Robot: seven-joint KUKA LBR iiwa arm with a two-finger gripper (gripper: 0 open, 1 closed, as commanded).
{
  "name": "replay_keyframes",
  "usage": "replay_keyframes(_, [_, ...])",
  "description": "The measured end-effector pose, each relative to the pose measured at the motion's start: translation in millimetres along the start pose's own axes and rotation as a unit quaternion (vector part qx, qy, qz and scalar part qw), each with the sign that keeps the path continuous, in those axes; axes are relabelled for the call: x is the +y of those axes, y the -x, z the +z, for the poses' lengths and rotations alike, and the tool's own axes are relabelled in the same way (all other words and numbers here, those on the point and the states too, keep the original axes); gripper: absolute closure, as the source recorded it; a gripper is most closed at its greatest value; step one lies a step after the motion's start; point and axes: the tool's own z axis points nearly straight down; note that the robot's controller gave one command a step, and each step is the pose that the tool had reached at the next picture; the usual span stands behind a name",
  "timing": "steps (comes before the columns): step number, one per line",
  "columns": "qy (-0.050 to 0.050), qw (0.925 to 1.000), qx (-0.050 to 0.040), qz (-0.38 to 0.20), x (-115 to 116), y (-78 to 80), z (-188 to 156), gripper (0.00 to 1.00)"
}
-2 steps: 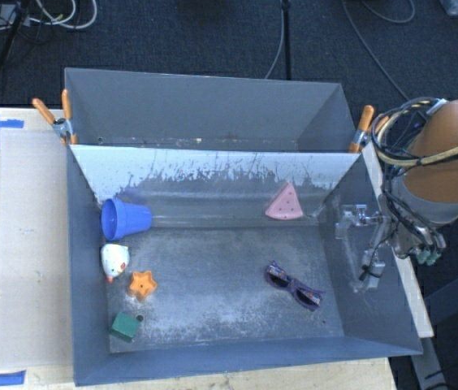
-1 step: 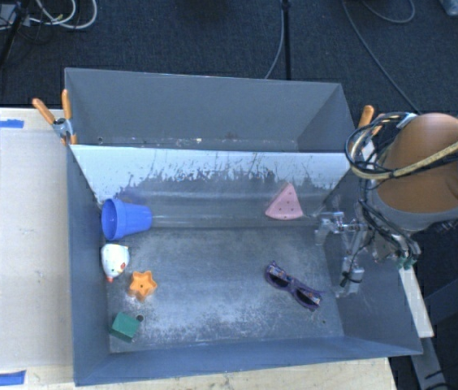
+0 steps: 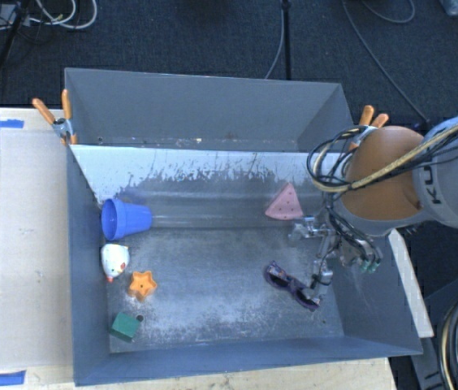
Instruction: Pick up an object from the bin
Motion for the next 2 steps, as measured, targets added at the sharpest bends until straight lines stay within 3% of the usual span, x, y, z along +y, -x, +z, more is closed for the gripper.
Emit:
replay_keyframes(1, [0.001,0.9999,0.003,-0.015,8.4,-19.0,31.4,0.0])
replay_keyframes(2, [0.0,0.9993,0.0004,-0.039,12.2,-22.6,33.6,1.0])
